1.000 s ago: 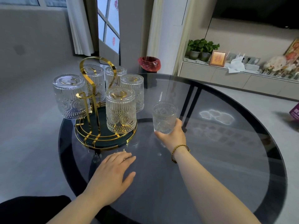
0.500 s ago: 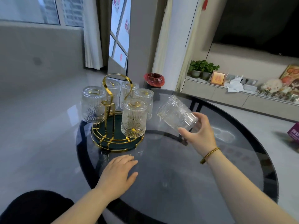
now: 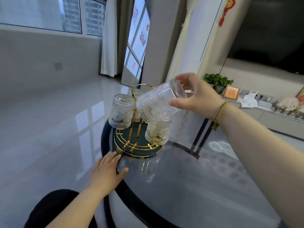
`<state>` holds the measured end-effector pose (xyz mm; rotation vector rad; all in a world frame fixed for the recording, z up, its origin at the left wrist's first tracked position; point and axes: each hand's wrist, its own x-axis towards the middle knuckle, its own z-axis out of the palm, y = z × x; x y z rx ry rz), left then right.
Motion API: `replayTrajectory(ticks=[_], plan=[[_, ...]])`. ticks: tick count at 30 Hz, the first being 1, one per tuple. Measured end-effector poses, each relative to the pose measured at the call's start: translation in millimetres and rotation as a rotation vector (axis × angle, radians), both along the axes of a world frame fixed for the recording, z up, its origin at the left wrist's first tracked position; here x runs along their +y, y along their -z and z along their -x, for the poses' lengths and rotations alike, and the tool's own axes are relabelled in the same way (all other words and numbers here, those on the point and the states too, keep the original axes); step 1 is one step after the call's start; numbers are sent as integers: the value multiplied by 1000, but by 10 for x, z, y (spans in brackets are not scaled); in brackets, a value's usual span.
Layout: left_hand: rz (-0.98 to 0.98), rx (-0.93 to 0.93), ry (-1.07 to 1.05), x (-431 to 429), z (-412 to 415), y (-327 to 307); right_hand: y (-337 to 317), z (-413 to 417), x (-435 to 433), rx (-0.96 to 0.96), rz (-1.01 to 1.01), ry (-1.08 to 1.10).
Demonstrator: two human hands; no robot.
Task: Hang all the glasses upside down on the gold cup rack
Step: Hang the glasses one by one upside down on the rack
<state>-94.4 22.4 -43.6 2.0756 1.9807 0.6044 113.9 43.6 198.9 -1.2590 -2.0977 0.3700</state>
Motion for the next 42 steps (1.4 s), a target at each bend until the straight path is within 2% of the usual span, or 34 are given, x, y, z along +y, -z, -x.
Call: replayTrajectory(ticks=[8, 12, 23, 42], plan=[[9, 11, 79, 19, 203, -29, -66, 599, 362, -266, 58, -33], [-1, 13, 98, -3, 212, -9, 83, 735, 486, -336, 121, -38], [-57, 4, 83, 5, 214, 81, 516, 905, 590, -411, 227, -59], [-39, 14, 77, -5, 197, 82, 558, 895, 536, -370, 296, -84]])
